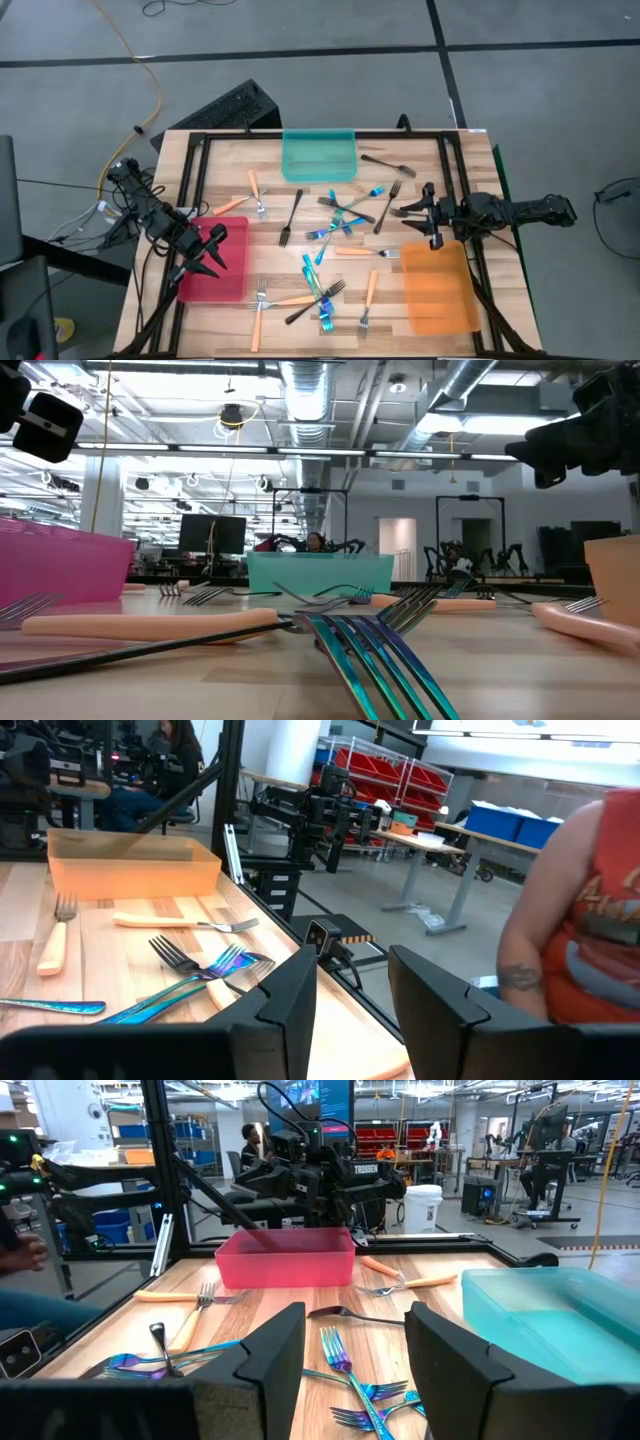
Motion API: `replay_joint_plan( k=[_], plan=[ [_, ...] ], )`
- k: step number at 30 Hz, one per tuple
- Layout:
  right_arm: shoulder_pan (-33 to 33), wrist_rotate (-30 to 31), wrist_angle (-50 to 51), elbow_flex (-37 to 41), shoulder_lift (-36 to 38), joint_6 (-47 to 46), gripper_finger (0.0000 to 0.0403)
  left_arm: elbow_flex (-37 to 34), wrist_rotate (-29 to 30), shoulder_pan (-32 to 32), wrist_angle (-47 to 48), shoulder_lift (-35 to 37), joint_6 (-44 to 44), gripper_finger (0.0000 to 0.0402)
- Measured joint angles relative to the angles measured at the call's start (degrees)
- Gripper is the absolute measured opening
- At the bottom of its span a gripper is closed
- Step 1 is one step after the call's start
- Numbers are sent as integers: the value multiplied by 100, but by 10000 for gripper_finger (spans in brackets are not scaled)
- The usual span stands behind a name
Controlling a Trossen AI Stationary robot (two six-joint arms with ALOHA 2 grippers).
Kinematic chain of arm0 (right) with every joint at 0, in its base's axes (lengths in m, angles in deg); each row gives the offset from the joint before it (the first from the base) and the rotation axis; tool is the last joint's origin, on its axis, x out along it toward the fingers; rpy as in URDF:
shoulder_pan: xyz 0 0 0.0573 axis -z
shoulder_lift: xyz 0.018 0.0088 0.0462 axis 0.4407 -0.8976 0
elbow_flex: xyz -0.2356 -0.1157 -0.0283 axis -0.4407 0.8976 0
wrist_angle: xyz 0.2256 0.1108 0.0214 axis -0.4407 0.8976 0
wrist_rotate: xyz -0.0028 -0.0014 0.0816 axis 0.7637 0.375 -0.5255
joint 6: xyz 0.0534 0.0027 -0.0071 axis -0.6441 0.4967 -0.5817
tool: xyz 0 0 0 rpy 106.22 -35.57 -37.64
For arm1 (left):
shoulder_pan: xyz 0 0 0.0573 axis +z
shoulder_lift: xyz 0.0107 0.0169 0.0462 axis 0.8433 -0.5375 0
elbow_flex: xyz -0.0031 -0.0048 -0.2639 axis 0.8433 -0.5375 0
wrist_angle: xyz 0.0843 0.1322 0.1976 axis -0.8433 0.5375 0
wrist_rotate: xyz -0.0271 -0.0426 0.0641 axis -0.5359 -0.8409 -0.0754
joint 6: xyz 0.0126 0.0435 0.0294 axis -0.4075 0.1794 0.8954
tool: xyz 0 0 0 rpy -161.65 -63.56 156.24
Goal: Sort silverware by color (type)
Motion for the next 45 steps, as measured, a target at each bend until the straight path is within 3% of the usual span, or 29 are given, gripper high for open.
replay_joint_plan(
  k=[11, 20, 34, 45],
  plan=[
    [0, -4, 0, -1, 0, 1, 194, -2, 184, 0, -26, 0, 1088, 112],
    [1, -7, 0, 0, 0, 0, 194, -2, 352, 0, -46, 0, 1212, 112],
    [0, -42, 0, -1, 0, 2, 194, -4, 2503, 2, -389, 17, 1593, 112],
    [9, -22, -582, -19, 2, -70, 194, -4, 3037, 2, -1696, 17, 2257, 112]
  ],
)
